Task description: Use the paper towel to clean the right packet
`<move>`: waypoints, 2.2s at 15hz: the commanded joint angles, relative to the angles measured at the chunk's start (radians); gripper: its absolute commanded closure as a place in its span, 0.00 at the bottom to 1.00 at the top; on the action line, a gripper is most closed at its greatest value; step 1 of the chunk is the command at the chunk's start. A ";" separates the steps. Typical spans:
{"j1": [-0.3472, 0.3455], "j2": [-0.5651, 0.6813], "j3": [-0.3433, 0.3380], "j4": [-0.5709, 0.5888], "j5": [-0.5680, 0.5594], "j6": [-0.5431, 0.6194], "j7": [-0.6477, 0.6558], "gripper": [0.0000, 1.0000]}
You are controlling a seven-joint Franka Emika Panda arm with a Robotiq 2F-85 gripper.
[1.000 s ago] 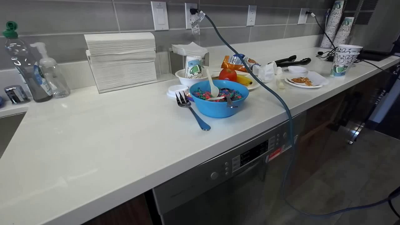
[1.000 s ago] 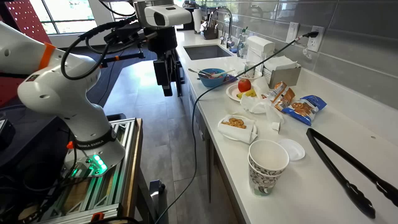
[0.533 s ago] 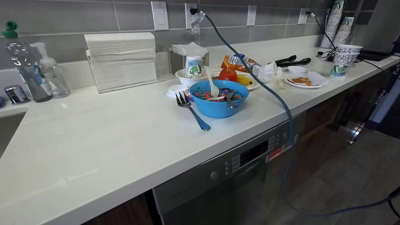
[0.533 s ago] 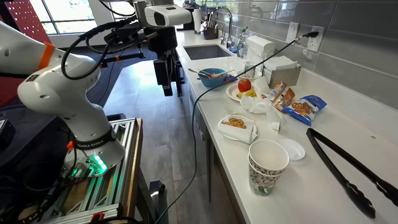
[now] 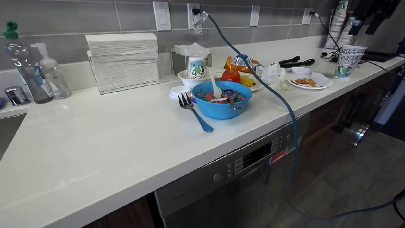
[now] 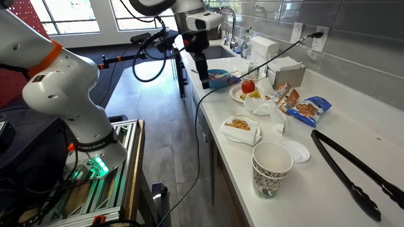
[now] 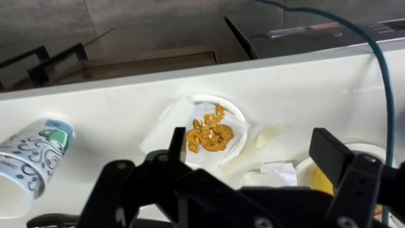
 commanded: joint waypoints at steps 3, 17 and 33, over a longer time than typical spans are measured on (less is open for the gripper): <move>0.003 0.344 0.056 0.235 -0.036 0.128 0.050 0.00; 0.029 0.751 0.028 0.526 -0.114 0.208 0.057 0.00; 0.126 1.029 -0.050 0.717 -0.087 0.334 0.315 0.63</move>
